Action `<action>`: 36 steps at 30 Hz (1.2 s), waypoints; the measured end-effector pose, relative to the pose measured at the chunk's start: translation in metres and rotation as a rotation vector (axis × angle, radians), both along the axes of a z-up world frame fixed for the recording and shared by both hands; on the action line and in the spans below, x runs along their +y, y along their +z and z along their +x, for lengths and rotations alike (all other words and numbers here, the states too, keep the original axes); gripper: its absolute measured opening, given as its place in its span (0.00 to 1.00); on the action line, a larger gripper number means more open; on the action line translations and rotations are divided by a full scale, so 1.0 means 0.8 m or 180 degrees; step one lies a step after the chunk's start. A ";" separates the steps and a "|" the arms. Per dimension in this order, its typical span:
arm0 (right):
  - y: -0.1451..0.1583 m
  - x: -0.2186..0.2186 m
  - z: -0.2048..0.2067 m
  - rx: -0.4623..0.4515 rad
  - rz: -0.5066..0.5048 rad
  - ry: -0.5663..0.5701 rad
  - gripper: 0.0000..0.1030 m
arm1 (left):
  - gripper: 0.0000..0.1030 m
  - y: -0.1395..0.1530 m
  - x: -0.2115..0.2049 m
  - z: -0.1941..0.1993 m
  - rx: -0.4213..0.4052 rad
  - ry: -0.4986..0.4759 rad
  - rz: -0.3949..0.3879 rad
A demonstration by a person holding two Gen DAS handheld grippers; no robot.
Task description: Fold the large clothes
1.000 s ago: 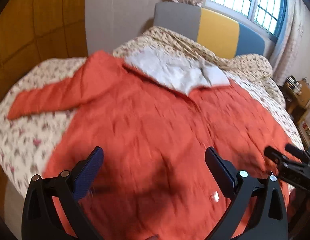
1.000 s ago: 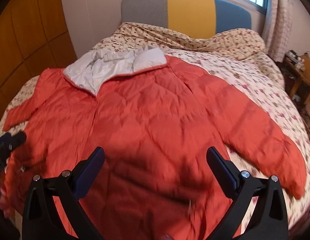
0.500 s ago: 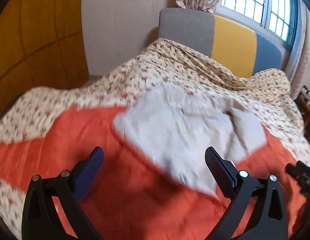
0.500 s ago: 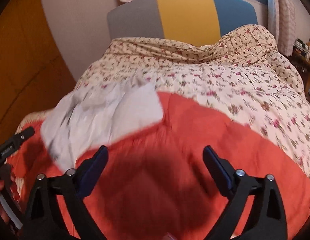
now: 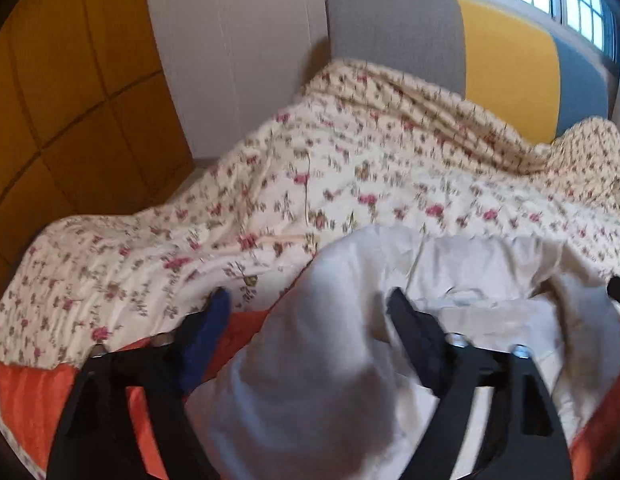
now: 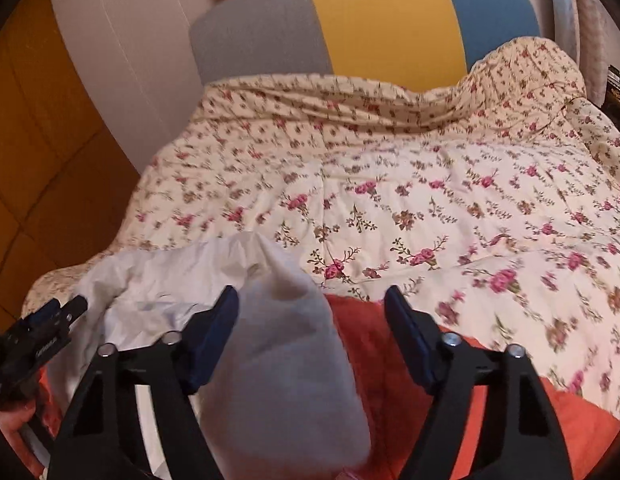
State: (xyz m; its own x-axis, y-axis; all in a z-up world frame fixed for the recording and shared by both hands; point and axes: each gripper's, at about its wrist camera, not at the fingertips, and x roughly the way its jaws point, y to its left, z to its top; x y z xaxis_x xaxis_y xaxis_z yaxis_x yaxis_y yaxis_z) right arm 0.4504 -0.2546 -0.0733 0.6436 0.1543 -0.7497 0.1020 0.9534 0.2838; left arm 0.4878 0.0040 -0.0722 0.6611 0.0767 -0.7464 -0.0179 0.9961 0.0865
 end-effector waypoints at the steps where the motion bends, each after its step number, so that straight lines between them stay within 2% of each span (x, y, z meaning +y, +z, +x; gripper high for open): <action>1: -0.007 0.004 0.007 0.0063 -0.0045 0.0029 0.53 | 0.60 -0.006 0.002 0.002 0.0044 -0.0009 -0.0031; 2: -0.013 0.006 0.011 0.0118 -0.0069 0.0066 0.43 | 0.51 -0.015 0.010 0.004 0.0105 0.0003 -0.0095; 3: -0.018 0.008 0.012 0.0150 -0.0046 0.0114 0.24 | 0.43 -0.019 0.014 0.003 0.0127 0.0010 -0.0153; 6: -0.017 0.006 0.000 0.0067 -0.0076 0.0101 0.11 | 0.26 -0.024 0.030 -0.012 0.0074 0.0033 -0.0312; 7: -0.013 0.003 -0.008 0.0016 -0.0084 0.0077 0.09 | 0.23 -0.024 0.031 -0.017 0.0055 0.0040 -0.0308; 9: -0.006 -0.003 -0.025 -0.0057 -0.0083 0.0011 0.08 | 0.17 -0.020 0.042 -0.033 -0.0024 0.0081 -0.0377; 16: -0.001 -0.023 -0.096 -0.0212 -0.0093 -0.0129 0.07 | 0.15 -0.018 0.086 -0.091 -0.0193 0.0294 -0.0667; 20: -0.017 -0.033 -0.120 -0.0149 -0.0071 -0.0228 0.07 | 0.15 -0.027 0.101 -0.113 -0.0176 0.0353 -0.0733; 23: -0.044 -0.033 -0.125 -0.0082 -0.0104 -0.0217 0.08 | 0.15 -0.034 0.106 -0.119 -0.0158 0.0314 -0.0733; 27: -0.055 -0.032 -0.130 -0.0150 -0.0063 -0.0240 0.08 | 0.15 -0.032 0.112 -0.137 -0.0220 0.0276 -0.0768; 28: -0.055 -0.033 -0.131 -0.0163 -0.0058 -0.0242 0.08 | 0.16 -0.029 0.114 -0.144 -0.0242 0.0321 -0.0752; 29: -0.056 -0.034 -0.132 -0.0175 -0.0051 -0.0245 0.08 | 0.29 -0.021 0.113 -0.156 -0.0288 0.0425 -0.0694; 30: -0.056 -0.033 -0.133 -0.0187 -0.0047 -0.0245 0.08 | 0.48 -0.015 0.112 -0.167 -0.0360 0.0512 -0.0668; 32: -0.055 -0.033 -0.134 -0.0203 -0.0047 -0.0246 0.09 | 0.66 0.008 0.106 -0.198 -0.0716 0.0591 -0.0839; 34: -0.054 -0.032 -0.135 -0.0221 -0.0059 -0.0245 0.11 | 0.69 0.027 0.088 -0.207 -0.0888 0.0494 -0.0971; 36: -0.054 -0.033 -0.136 -0.0234 -0.0062 -0.0246 0.11 | 0.69 0.041 0.054 -0.195 -0.0852 0.0309 -0.0995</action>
State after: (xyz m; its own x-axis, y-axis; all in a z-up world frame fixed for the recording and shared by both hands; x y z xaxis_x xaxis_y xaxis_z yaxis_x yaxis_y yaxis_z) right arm 0.3416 -0.2810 -0.1162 0.7064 0.0879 -0.7023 0.1551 0.9489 0.2748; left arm 0.3318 0.0468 -0.0398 0.8356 -0.0549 -0.5465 -0.0936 0.9662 -0.2402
